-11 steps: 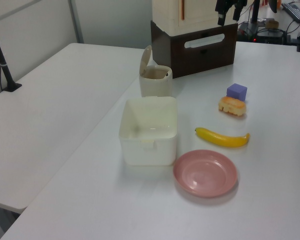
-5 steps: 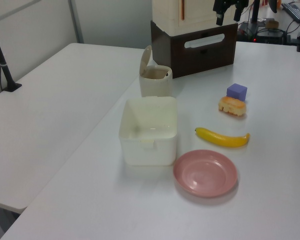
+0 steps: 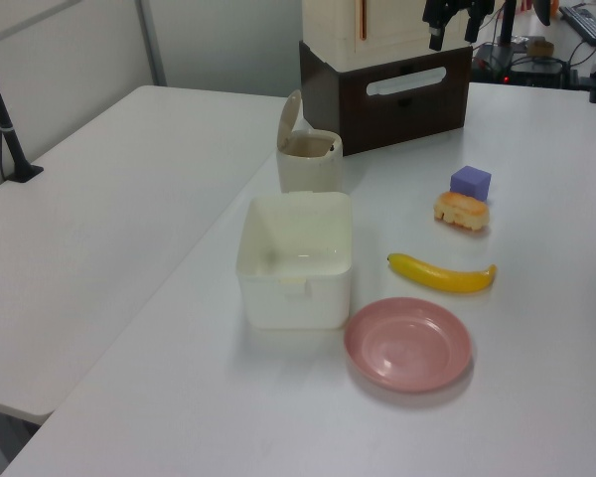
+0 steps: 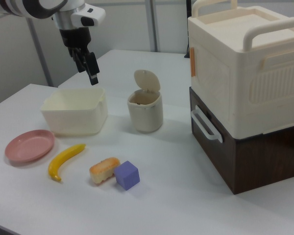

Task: Open the trash can

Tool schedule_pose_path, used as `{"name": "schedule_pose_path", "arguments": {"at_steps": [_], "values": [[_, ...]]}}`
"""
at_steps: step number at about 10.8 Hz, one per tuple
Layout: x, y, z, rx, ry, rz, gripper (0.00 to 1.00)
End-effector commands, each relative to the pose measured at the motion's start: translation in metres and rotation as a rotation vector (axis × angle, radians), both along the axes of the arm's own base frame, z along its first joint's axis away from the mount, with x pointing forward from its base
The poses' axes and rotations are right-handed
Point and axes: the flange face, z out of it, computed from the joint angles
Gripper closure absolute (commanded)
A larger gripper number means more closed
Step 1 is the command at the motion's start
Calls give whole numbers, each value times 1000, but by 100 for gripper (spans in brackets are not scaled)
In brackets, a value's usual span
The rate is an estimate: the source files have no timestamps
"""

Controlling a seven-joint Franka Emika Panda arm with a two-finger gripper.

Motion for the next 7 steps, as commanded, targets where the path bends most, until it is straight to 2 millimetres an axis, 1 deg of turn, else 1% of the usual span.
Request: {"name": "schedule_pose_path", "arguments": {"at_steps": [1,4,7], "values": [[0,1,4,10,-16,-16,0],[-1,0,5,6,-18,-2,0],[-2,0,3,-3,-11,85,0]]}}
